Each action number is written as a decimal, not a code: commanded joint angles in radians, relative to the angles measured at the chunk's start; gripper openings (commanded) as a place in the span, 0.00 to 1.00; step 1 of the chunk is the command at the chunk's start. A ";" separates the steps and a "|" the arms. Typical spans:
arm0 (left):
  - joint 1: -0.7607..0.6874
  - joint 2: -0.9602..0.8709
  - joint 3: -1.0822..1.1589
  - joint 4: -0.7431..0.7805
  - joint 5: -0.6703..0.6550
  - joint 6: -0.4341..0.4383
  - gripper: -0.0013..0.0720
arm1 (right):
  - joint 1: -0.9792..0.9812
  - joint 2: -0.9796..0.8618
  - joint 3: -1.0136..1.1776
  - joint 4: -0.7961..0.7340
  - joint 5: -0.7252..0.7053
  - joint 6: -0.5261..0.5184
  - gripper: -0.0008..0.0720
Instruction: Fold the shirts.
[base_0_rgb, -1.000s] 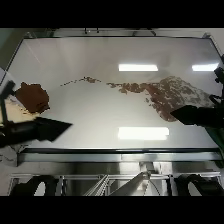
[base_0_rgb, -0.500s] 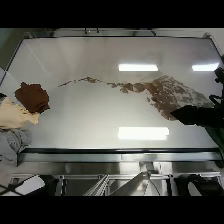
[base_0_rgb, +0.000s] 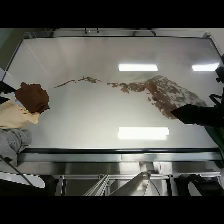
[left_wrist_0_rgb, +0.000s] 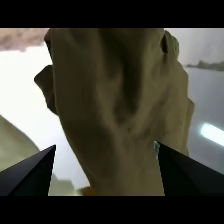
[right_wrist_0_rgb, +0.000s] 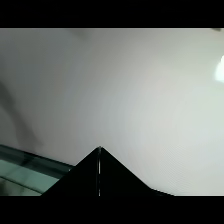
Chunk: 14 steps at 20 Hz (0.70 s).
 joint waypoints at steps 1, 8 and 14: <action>-0.102 -0.137 0.124 0.121 0.003 -0.009 1.00 | 0.001 0.001 0.000 0.000 -0.004 0.000 0.04; -0.226 -0.244 0.338 0.103 -0.130 -0.023 0.05 | 0.001 0.001 0.000 0.000 -0.003 0.000 0.04; -0.392 -0.025 0.281 -0.529 -0.309 0.135 0.05 | 0.001 0.001 0.000 0.000 -0.003 -0.003 0.04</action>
